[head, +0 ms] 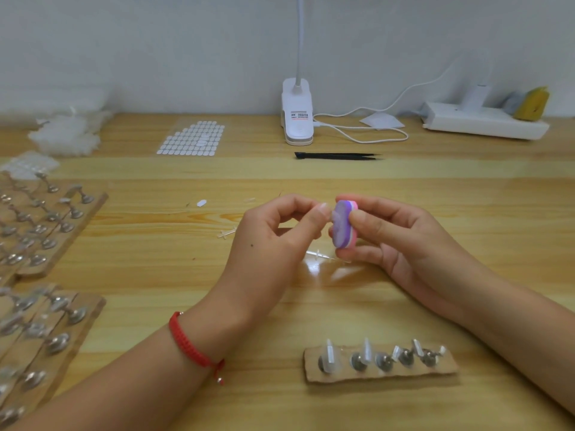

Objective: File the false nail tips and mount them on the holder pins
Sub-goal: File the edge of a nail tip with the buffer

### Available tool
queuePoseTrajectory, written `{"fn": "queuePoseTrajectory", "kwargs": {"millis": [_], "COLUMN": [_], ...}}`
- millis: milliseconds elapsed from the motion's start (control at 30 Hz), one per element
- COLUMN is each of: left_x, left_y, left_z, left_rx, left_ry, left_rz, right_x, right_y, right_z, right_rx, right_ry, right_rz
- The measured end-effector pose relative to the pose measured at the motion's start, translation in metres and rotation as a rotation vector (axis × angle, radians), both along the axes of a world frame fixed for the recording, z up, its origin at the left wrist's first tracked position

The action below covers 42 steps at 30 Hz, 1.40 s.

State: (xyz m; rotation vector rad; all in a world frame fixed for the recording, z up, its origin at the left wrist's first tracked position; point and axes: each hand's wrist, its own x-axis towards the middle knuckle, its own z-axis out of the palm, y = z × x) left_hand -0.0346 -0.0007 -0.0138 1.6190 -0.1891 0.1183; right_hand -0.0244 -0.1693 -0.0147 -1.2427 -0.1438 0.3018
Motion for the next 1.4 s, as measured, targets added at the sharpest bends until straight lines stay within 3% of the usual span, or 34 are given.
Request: {"fn": "queuePoseTrajectory", "kwargs": {"millis": [467,1400], "left_x": [0.0023,-0.0006], "left_y": [-0.0001,-0.0023], "left_z": [-0.0009,-0.0030], "left_rx": [-0.028,0.042], "left_ry": [-0.008,-0.040], "left_rz": [0.023,0.013], "right_x": [-0.0038,-0.0020], "right_y": [0.0033,0.0039], "right_z": [-0.0012,-0.0004], "right_rx": [-0.145,-0.006], "right_ry": [-0.095,-0.049], "right_rz": [0.032,-0.068]}}
